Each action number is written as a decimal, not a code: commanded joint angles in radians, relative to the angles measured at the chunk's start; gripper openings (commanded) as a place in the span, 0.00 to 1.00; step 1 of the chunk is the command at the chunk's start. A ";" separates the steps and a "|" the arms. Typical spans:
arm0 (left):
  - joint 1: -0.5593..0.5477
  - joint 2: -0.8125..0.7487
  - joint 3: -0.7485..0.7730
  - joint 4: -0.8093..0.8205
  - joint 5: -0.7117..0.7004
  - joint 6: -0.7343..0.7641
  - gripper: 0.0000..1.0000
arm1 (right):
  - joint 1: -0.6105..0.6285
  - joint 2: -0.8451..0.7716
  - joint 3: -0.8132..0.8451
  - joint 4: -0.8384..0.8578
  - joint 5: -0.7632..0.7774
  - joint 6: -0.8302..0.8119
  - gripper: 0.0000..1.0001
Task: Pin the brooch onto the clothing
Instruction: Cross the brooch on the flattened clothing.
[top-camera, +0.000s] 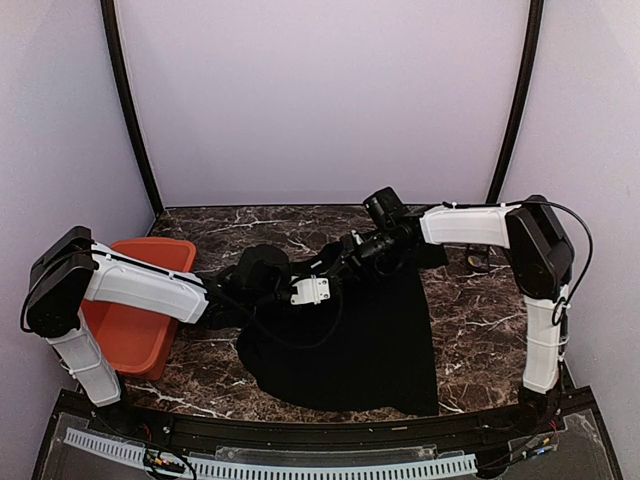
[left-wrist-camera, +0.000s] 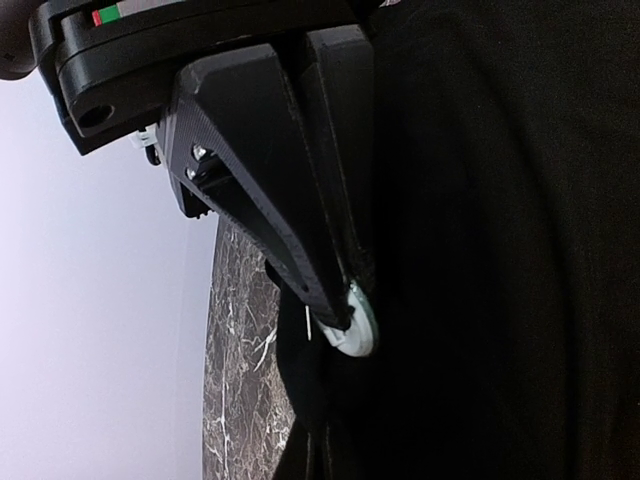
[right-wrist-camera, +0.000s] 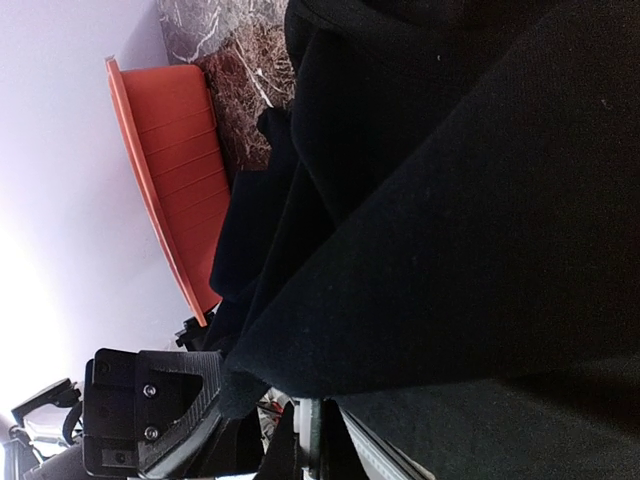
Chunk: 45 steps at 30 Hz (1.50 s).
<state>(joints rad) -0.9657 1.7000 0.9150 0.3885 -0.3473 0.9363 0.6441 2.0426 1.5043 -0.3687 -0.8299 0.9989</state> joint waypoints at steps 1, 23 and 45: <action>-0.010 -0.041 -0.013 0.023 0.009 0.010 0.01 | 0.020 0.032 0.056 -0.072 0.029 -0.064 0.00; -0.011 -0.040 -0.010 0.028 -0.020 0.024 0.01 | 0.055 0.045 0.140 -0.302 0.112 -0.366 0.00; -0.011 -0.042 -0.013 0.034 -0.003 0.012 0.01 | 0.098 0.072 0.233 -0.375 0.024 -0.562 0.00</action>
<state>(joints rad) -0.9691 1.6997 0.9150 0.3954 -0.3595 0.9577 0.7094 2.0937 1.6932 -0.7349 -0.7662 0.4732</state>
